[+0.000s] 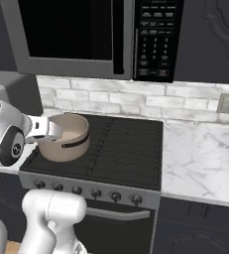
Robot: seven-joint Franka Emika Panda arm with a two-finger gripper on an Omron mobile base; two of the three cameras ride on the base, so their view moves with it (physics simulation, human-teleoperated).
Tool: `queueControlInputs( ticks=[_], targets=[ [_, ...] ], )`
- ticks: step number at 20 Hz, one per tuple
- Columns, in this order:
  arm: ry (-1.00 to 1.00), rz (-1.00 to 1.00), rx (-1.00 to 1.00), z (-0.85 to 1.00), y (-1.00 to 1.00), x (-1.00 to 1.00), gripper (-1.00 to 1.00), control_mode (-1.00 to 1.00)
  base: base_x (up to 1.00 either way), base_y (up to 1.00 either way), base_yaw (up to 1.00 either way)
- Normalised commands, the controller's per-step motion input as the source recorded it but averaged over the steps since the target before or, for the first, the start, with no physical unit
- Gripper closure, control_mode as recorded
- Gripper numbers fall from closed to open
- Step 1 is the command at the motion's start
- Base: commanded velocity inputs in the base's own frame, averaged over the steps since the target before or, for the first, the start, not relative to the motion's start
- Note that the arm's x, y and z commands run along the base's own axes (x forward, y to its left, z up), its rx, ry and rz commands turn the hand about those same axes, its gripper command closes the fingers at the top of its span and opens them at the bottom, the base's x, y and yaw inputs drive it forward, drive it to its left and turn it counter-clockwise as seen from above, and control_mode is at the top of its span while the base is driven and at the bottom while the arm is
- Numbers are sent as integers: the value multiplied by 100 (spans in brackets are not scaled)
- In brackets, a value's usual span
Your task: Turn on the burner for the pot on the stove. Wait thirty seconds for the pot to heat up. Then add the eggplant to the pot.
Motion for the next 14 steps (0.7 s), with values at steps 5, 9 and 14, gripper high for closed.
queueControlInputs(
  ticks=[5,9,14],
  targets=[
    [0,1,-12,-22,24,-38,-100,-100,0,0,0],
    [-1,0,-11,-32,33,-31,-100,-100,0,0,0],
    [-6,0,-8,-36,34,-25,-100,-100,0,0,0]
  ],
)
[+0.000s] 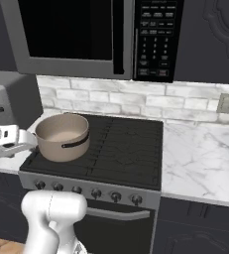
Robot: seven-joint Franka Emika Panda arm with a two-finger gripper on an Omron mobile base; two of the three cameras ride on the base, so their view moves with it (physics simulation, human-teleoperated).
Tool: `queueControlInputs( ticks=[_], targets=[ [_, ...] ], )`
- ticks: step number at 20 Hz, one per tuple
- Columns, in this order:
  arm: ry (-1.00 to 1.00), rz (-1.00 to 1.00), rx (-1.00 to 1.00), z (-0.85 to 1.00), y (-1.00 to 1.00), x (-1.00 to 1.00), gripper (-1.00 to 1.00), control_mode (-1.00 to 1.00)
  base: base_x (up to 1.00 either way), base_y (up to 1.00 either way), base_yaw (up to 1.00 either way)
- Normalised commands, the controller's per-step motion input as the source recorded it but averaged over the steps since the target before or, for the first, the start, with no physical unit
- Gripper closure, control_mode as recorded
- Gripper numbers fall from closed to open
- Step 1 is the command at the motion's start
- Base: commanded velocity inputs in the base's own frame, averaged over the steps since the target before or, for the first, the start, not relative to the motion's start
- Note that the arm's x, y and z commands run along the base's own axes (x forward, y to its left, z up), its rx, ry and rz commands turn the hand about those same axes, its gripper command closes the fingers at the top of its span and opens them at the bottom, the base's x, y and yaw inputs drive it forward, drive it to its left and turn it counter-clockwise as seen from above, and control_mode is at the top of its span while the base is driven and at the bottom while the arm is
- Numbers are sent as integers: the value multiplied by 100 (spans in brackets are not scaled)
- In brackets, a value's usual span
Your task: Turn on the burner for the pot on the stove. Wait thirty seconds for the pot to heat up. Then add the eggplant to the pot.
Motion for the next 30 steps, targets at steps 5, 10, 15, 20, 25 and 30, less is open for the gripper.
queueControlInputs(
  ticks=[5,10,15,20,25,30],
  targets=[
    [-13,0,-6,-44,34,-25,-100,-100,0,0,0],
    [-16,0,-4,-50,23,-20,-100,-100,0,0,0],
    [-15,0,-1,-58,7,-10,-100,-100,0,0,0],
    [-15,0,-1,-73,7,-5,-100,-100,0,0,0],
    [-15,0,0,-67,22,0,-100,-100,0,0,0],
    [-13,0,0,-46,38,0,-100,-100,0,0,0]
  ],
)
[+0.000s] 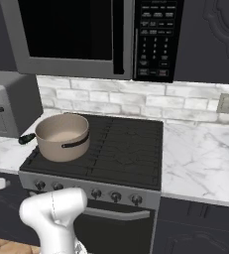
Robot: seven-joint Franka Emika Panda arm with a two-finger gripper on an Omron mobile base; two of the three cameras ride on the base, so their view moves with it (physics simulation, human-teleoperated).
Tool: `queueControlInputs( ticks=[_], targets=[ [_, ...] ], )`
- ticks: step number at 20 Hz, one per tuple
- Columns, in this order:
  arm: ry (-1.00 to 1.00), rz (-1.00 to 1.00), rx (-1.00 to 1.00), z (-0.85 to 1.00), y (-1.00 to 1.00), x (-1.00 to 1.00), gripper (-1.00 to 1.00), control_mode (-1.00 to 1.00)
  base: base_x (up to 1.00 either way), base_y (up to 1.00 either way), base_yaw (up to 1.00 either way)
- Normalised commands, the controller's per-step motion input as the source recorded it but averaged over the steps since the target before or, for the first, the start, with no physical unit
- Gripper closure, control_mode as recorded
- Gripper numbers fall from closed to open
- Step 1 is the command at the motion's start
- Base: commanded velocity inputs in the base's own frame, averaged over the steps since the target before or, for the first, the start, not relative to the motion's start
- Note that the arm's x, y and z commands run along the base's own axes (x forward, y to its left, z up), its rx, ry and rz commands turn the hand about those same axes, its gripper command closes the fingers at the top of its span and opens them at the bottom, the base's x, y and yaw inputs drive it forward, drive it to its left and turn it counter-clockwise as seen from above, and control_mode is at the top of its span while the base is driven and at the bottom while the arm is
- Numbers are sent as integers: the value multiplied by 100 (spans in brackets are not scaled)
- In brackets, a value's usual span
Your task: Turn on the burner for the pot on the stove. Wait thirty seconds for the pot to heat up. Then add the eggplant to the pot.
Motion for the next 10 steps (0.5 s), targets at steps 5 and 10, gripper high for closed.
queueControlInputs(
  ticks=[5,10],
  targets=[
    [-14,0,1,-39,20,0,-100,-100,0,0,0],
    [-16,0,6,-47,3,5,-100,-100,0,0,0]
  ],
)
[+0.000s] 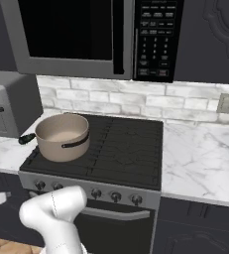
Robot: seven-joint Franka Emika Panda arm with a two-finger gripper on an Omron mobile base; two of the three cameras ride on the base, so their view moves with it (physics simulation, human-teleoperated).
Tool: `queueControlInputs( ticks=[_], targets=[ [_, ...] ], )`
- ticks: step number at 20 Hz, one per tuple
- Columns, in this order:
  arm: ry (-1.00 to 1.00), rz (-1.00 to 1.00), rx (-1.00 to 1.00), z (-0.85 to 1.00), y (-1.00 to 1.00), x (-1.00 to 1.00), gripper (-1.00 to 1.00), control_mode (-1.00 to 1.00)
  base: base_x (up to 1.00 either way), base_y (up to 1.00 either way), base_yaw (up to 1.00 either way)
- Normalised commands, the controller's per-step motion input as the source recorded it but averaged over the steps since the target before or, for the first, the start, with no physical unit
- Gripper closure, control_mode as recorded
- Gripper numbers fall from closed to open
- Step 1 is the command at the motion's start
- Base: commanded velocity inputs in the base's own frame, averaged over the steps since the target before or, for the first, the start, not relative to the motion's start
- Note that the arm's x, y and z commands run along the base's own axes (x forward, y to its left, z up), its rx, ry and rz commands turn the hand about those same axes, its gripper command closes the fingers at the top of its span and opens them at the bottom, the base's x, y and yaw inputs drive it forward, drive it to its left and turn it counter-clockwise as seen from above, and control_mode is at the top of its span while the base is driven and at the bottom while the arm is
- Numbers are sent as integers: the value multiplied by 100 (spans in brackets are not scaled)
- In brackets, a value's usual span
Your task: Turn on the burner for the pot on the stove. Wait thirty seconds for the pot to heat up. Then add the eggplant to the pot.
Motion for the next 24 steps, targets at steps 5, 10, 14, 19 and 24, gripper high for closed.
queueControlInputs(
  ticks=[5,10,14,19,24],
  targets=[
    [-9,0,11,-45,1,23,-100,-100,0,0,0],
    [-2,0,12,-32,2,38,-100,-100,0,0,0],
    [0,0,8,-24,13,40,-100,-100,0,0,0],
    [-3,0,7,-26,6,38,-100,-100,0,0,0],
    [-7,0,1,-38,2,33,-100,-100,0,0,0]
  ],
)
